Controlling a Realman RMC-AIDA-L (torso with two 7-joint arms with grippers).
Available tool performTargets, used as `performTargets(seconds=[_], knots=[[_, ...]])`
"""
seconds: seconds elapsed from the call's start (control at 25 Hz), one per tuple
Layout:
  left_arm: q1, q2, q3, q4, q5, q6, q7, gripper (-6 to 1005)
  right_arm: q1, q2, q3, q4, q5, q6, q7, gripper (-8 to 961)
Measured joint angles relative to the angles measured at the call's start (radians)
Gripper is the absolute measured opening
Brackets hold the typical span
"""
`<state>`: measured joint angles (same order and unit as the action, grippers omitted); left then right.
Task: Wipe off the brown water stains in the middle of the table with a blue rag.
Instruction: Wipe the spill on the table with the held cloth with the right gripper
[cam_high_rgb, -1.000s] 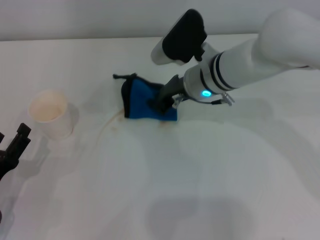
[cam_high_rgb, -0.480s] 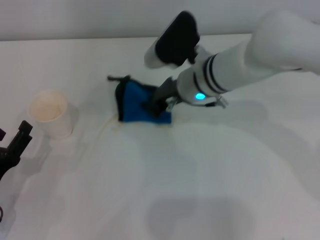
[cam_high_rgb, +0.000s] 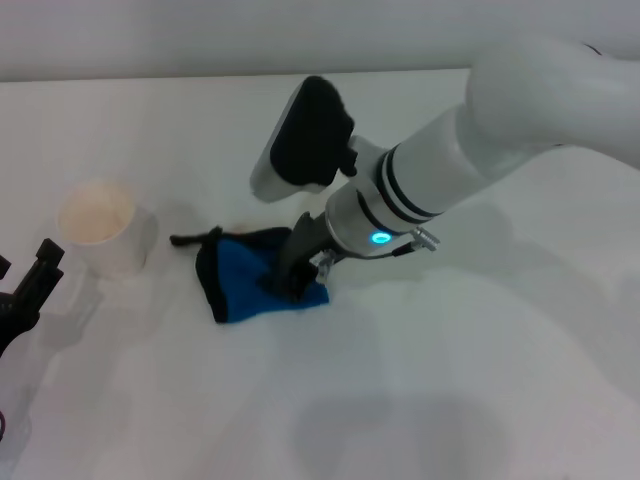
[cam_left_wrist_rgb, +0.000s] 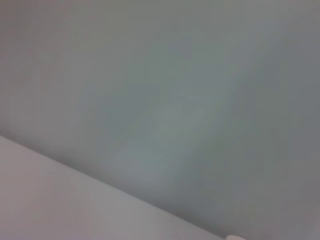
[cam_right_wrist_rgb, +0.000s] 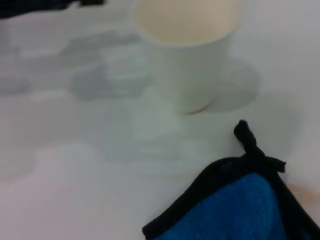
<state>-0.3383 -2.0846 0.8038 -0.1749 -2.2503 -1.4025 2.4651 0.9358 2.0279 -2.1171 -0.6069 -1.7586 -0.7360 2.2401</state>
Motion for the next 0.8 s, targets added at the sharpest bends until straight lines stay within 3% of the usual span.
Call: performTargets(seconds=[0.32,0.52,0.8], knots=[[-0.009,0.000,0.000,0.000,0.000,0.011,0.000,890,0.008,0.000,-0.028,0.017,0.005,0.070,0.006,98],[-0.010,0.000,0.000,0.000,0.000,0.011,0.000,890,0.026,0.000,-0.017,0.093,0.004,0.123,0.007,98],[-0.012,0.000,0.000,0.000,0.000,0.011,0.000,891,0.034,-0.010,0.062,0.184,-0.001,0.159,0.005,98]])
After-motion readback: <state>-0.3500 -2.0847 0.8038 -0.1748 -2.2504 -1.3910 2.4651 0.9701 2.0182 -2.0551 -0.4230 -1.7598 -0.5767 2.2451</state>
